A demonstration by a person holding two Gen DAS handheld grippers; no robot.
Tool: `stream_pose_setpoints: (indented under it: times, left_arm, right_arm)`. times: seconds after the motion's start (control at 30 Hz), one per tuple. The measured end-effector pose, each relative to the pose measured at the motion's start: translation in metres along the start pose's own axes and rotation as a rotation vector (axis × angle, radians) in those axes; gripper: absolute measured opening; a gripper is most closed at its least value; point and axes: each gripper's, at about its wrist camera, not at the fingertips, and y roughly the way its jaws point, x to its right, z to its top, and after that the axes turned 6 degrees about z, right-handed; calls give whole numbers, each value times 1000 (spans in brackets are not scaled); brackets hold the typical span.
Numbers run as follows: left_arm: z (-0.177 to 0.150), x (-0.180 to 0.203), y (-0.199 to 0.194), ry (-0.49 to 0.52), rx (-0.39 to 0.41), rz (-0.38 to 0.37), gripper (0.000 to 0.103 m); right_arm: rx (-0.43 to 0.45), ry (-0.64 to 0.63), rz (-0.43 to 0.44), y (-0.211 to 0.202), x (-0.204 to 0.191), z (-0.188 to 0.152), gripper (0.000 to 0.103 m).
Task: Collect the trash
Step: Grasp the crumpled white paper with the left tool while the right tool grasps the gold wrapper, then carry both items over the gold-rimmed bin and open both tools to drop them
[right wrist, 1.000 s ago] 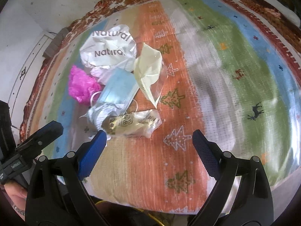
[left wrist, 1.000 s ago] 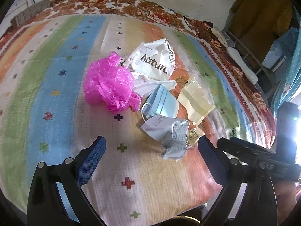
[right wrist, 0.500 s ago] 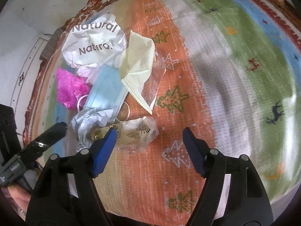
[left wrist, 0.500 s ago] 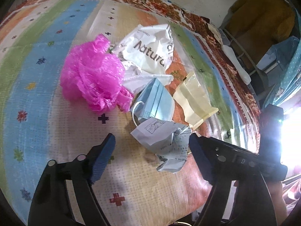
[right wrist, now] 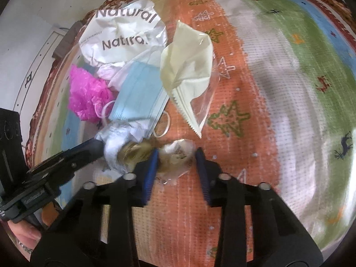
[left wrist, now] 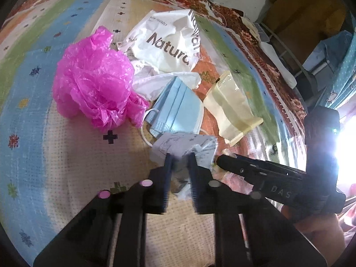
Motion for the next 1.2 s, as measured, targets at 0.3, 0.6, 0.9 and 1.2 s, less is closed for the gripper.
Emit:
stream_pose_setpoints:
  times: [0.3,0.6,0.9,1.2]
  left_arm:
    - [4,2,-34,-8,47,33,11]
    - [-3,-3,-66,-14,72,67,10]
    - [-18,6,-97,8,83,132,10]
    - [-35,8,-137,12,131,159,10]
  right_arm:
    - [10,-18,-26,-21,-9,-4,18]
    - [28,-61,-42,-49,-21,-16,18]
    - [64,-149,-63,-83,-52,-36,18]
    - [87,-249,-85,-100,-89,-61,18]
